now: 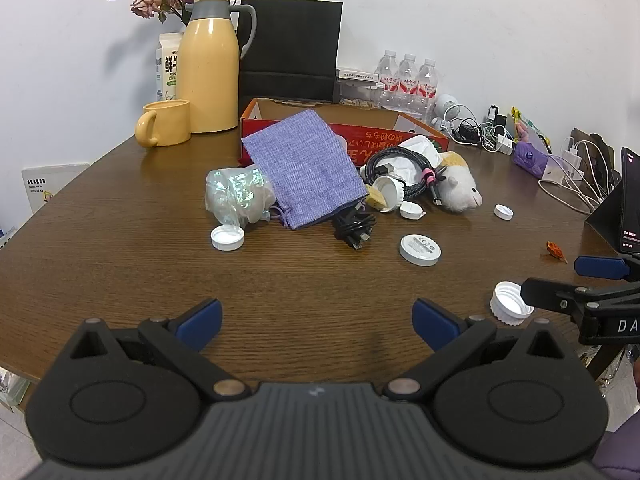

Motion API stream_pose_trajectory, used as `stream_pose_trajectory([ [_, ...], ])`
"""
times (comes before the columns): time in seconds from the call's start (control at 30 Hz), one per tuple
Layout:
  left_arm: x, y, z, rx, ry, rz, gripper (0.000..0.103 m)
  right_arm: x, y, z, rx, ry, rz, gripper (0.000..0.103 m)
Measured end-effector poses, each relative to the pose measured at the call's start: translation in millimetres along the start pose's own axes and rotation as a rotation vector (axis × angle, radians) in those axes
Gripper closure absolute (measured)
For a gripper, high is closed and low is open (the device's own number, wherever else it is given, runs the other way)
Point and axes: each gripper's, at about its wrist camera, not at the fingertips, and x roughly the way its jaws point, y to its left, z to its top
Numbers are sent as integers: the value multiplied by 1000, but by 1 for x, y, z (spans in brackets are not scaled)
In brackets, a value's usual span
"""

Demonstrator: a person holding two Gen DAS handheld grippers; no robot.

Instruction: Organize objects

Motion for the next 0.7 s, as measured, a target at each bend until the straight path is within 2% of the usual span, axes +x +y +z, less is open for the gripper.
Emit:
stream_pose_trajectory([
  [0.7, 0, 0, -1, -1, 0, 0, 0, 0, 2, 0, -2, 0, 0, 0],
])
